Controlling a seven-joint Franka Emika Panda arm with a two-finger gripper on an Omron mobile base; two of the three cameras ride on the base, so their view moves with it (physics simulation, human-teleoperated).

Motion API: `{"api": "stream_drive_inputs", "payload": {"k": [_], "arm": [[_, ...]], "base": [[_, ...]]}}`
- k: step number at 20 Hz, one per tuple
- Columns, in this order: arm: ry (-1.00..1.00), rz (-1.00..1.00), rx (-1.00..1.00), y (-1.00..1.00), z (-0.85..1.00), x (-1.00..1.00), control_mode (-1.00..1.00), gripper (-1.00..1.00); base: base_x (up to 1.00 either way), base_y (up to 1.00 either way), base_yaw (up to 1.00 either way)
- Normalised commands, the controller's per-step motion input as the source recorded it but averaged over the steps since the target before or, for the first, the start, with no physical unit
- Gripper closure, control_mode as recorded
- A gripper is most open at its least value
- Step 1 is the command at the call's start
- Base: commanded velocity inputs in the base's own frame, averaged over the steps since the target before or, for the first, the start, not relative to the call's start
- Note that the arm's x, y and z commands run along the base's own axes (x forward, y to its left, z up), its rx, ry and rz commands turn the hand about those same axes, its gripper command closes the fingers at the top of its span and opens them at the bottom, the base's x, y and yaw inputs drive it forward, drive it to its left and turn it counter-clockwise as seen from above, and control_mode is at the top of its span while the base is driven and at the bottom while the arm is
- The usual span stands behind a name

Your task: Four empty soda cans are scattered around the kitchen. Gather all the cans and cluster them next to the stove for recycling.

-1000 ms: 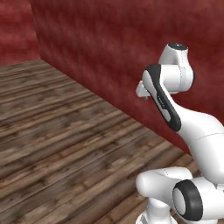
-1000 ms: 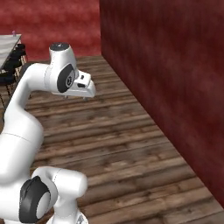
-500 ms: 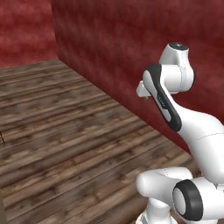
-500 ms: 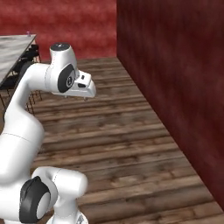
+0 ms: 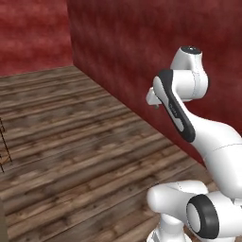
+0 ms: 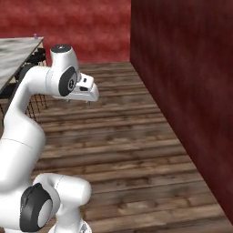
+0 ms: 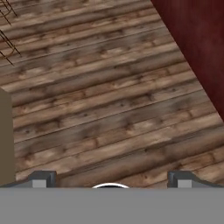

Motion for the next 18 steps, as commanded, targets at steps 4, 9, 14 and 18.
{"api": "stream_drive_inputs", "payload": {"k": [4, 9, 14, 18], "arm": [[0.0, 0.0, 0.0, 0.0, 0.0, 0.0, 1.0, -1.0], [0.0, 0.0, 0.0, 0.0, 0.0, 0.0, 1.0, -1.0], [0.0, 0.0, 0.0, 0.0, 0.0, 0.0, 1.0, -1.0], [0.0, 0.0, 0.0, 0.0, 0.0, 0.0, 1.0, -1.0]], "base": [[0.74, -0.15, 0.06], [0.74, -0.13, 0.08], [0.73, -0.09, 0.13], [0.73, -0.09, 0.14]]}}
